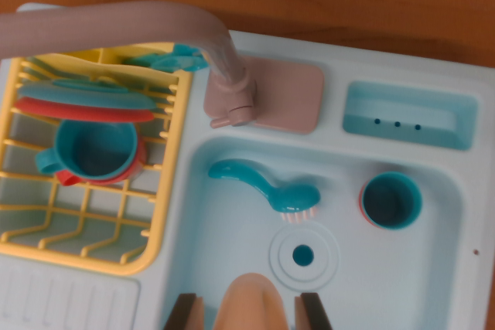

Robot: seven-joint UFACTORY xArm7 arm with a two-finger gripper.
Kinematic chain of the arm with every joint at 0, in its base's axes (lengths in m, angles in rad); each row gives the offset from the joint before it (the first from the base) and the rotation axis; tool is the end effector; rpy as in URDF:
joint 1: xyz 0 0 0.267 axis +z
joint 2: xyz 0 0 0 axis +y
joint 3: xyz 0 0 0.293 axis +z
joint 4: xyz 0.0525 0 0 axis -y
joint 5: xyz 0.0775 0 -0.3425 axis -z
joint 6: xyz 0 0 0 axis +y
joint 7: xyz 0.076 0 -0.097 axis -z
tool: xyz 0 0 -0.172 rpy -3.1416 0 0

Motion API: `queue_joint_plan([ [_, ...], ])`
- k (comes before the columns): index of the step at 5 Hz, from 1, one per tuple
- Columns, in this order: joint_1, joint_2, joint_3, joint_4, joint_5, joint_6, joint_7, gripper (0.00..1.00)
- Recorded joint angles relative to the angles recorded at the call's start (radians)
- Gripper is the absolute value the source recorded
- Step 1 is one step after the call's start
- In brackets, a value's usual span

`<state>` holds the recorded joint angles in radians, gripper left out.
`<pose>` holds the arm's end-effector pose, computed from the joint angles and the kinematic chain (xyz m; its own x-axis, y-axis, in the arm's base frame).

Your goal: Pick detergent from the sink

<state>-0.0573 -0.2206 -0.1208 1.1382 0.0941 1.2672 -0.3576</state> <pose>0.4357 -0.0559 0.3081 0.9809 0.1503 0.1236 0.1608 -0.9837 -0.0798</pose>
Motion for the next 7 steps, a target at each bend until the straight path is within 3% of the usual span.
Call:
queue_joint_plan([
  [1,0.0000,0.000,0.000,0.000,0.0000,0.000,0.000,1.00],
  [2,-0.0006,-0.010,0.000,0.025,-0.0046,0.035,0.006,1.00],
  [3,-0.0006,-0.010,0.000,0.025,-0.0046,0.035,0.006,1.00],
  [4,-0.0011,-0.020,0.001,0.049,-0.0089,0.068,0.011,1.00],
  [5,-0.0011,-0.020,0.001,0.049,-0.0089,0.068,0.011,1.00],
  [6,-0.0016,-0.029,0.001,0.070,-0.0128,0.098,0.016,1.00],
  [7,-0.0016,-0.029,0.001,0.070,-0.0128,0.098,0.016,1.00],
])
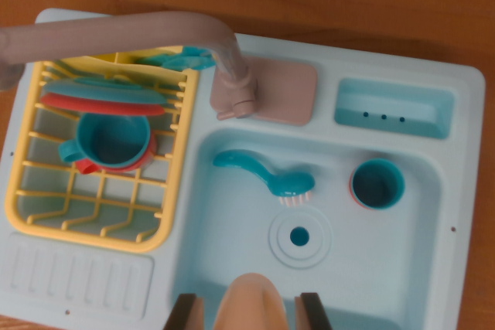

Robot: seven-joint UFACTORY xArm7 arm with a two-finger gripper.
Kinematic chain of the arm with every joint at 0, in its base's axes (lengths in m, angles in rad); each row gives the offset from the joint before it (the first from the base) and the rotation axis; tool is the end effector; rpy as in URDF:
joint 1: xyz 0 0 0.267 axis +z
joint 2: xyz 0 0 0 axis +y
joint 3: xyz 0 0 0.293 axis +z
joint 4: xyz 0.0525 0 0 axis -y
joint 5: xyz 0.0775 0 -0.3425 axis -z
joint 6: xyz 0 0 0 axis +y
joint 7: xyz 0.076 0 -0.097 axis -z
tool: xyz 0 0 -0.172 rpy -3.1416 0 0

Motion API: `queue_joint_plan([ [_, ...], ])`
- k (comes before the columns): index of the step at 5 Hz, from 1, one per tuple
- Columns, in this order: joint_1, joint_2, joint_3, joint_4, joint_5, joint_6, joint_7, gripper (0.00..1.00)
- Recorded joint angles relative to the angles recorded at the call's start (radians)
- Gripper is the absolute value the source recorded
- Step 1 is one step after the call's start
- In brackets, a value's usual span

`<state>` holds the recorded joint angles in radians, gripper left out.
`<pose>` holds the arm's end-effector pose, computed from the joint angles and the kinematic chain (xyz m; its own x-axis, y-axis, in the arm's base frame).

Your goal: Pick detergent from the sink

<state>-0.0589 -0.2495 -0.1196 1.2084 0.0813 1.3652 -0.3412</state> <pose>0.4250 -0.0569 0.3421 0.9818 0.1459 0.1213 0.1555 -0.9851 -0.0737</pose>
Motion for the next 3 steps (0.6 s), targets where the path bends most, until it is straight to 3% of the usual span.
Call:
queue_joint_plan([
  [1,-0.0004,-0.007,0.000,0.017,-0.0032,0.024,0.004,1.00],
  [2,-0.0004,-0.007,0.000,0.017,-0.0032,0.024,0.004,1.00],
  [3,-0.0007,-0.013,0.001,0.030,-0.0056,0.042,0.007,1.00],
])
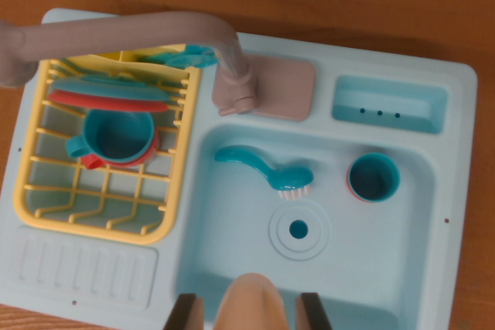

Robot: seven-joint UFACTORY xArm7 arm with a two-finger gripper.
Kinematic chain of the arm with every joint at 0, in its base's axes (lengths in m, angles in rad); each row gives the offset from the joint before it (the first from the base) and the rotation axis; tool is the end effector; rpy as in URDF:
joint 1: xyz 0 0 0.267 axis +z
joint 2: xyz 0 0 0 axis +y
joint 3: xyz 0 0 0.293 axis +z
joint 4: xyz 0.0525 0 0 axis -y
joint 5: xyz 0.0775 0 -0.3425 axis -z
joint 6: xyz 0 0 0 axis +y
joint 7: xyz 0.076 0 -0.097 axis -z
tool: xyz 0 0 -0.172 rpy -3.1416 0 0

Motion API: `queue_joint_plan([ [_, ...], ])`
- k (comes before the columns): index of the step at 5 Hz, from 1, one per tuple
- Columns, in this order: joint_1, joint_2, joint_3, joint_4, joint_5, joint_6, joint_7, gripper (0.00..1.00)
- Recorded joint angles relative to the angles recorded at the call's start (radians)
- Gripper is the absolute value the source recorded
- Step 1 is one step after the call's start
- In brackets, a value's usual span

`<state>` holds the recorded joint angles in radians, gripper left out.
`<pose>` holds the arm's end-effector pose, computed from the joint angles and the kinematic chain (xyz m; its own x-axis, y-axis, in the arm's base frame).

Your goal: Pick detergent from the sink

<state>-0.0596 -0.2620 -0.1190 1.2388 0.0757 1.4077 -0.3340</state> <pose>0.4192 -0.0573 0.3567 0.9824 0.1433 0.1201 0.1524 -0.9858 -0.0706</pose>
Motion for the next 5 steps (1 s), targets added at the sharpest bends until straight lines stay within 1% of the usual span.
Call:
queue_joint_plan([
  [1,0.0000,0.000,0.000,0.000,0.0000,0.000,0.000,1.00],
  [2,-0.0002,-0.004,0.000,0.010,-0.0018,0.014,0.002,1.00],
  [5,-0.0003,-0.006,0.000,0.015,-0.0027,0.021,0.004,1.00],
])
